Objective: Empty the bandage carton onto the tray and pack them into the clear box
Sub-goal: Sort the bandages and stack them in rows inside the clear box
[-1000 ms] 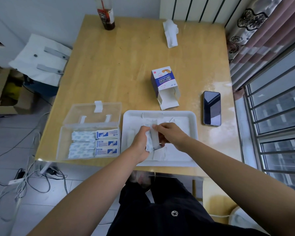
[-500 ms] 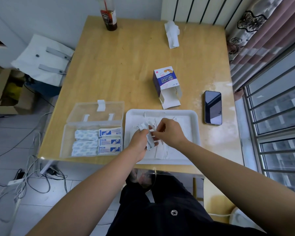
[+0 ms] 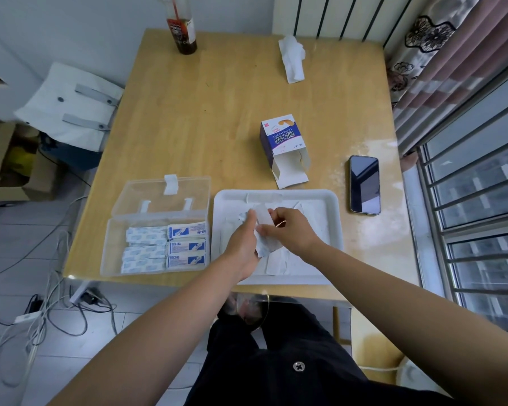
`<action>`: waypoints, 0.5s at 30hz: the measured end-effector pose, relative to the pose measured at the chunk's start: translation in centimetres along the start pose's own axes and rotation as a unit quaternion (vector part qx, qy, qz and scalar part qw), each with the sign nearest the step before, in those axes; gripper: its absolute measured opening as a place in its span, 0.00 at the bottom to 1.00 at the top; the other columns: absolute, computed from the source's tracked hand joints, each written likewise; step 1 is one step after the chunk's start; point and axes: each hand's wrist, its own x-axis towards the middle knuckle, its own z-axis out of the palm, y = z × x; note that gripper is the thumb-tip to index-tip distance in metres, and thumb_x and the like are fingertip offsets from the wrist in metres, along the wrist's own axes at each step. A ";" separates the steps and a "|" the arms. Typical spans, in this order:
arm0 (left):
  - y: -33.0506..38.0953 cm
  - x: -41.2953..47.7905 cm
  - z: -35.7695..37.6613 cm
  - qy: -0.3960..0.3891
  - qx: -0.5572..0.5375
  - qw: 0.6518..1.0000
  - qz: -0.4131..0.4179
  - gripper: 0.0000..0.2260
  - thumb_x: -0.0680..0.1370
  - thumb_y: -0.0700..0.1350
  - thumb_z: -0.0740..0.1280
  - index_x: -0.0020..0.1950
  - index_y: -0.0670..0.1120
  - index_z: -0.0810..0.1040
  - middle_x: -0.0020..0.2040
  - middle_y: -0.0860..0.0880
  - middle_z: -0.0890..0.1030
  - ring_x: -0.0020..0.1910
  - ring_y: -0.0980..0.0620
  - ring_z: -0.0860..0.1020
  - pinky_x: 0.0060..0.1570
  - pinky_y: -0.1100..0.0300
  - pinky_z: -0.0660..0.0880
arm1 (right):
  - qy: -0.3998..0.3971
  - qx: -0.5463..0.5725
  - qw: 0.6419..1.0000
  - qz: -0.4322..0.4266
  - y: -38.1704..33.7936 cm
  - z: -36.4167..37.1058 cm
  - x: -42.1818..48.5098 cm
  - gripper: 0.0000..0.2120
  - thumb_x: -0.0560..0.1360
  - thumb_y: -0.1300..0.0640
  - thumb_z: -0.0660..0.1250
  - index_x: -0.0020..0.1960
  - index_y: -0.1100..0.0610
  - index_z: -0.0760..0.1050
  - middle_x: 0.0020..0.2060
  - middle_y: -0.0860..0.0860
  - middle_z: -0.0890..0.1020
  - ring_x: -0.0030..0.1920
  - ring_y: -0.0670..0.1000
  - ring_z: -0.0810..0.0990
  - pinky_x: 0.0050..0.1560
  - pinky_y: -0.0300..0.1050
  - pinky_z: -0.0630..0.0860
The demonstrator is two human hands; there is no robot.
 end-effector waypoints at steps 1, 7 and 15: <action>0.1 0.1 0.0 0.005 0.008 1.000 0.003 0.19 0.82 0.57 0.54 0.57 0.49 0.79 0.52 0.48 0.83 0.50 0.52 0.81 0.57 0.55 0.76 | 0.027 -0.013 1.000 -0.002 -0.1 -0.1 0.1 0.09 0.71 0.58 0.73 0.41 0.61 0.75 0.35 0.46 0.77 0.36 0.48 0.75 0.35 0.36 0.71; 0.3 0.7 0.3 0.023 0.029 0.999 -0.002 0.16 0.81 0.59 0.55 0.56 0.51 0.77 0.57 0.46 0.81 0.56 0.47 0.79 0.63 0.50 0.73 | 0.031 -0.077 0.997 -0.011 -0.7 -0.1 0.4 0.12 0.70 0.69 0.66 0.35 0.55 0.69 0.32 0.48 0.75 0.31 0.43 0.77 0.29 0.35 0.74; 0.7 1.1 -0.1 0.032 -0.006 0.999 0.007 0.16 0.82 0.54 0.56 0.62 0.46 0.74 0.53 0.46 0.81 0.49 0.49 0.80 0.46 0.57 0.78 | -0.071 0.043 0.996 0.010 -0.5 -1.1 1.0 0.06 0.74 0.67 0.64 0.47 0.60 0.75 0.37 0.53 0.78 0.33 0.49 0.77 0.37 0.40 0.76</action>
